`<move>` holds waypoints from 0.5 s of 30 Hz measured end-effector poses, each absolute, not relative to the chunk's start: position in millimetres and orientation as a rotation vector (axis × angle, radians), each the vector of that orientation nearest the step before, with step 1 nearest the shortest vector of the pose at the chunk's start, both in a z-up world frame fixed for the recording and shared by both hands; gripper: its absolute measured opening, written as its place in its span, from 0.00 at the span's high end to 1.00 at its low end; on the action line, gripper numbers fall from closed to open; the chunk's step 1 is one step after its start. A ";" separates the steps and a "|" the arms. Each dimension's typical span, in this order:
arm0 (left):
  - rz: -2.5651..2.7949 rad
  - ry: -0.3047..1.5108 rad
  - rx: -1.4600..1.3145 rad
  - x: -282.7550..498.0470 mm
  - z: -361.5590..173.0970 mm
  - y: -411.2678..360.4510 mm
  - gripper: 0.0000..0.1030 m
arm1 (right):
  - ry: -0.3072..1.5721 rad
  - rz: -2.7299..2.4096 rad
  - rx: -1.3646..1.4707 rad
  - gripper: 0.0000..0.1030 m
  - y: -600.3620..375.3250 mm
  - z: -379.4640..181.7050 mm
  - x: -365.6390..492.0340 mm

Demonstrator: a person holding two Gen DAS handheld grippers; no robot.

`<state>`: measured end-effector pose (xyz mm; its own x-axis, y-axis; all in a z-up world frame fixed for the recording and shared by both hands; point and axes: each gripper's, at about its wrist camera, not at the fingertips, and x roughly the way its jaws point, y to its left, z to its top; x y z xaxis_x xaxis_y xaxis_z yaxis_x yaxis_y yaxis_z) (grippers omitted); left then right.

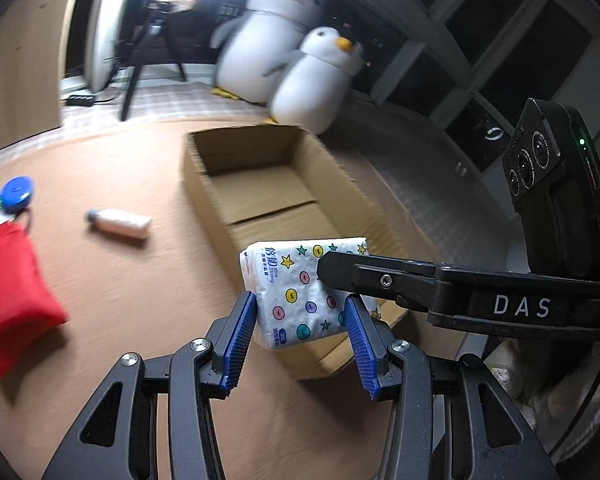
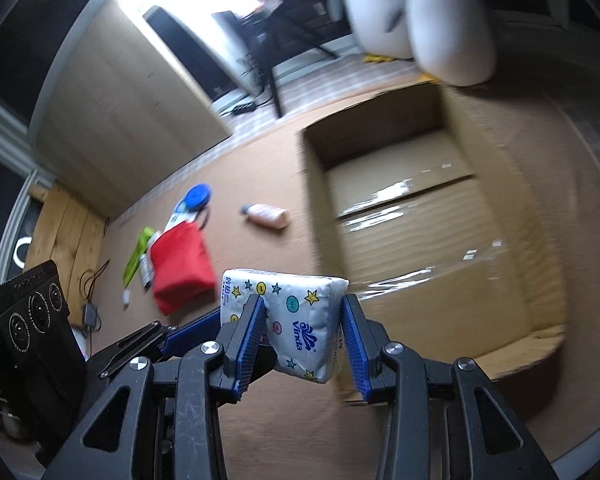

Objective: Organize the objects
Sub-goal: 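Lift the tissue pack with the right gripper and drop it into the cardboard box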

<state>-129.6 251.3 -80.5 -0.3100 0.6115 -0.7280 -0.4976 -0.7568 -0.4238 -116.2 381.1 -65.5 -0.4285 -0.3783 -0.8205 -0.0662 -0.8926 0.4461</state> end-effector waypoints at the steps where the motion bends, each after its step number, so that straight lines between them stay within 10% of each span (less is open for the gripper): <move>1: 2.089 -0.146 -1.236 -130.1 -81.0 260.3 0.53 | -0.633 -2.436 1.561 0.65 388.5 -65.6 -115.6; 15: 2.058 -0.069 -1.255 -133.0 -88.0 310.9 0.41 | -0.666 -2.522 1.576 0.64 448.0 -71.9 -119.0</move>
<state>-133.0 310.9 -88.0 -0.2726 0.5955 -0.7557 -0.5433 -0.7435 -0.3899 -119.0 448.0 -71.9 -0.4618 -0.3027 -0.8338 -0.1481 -0.9005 0.4089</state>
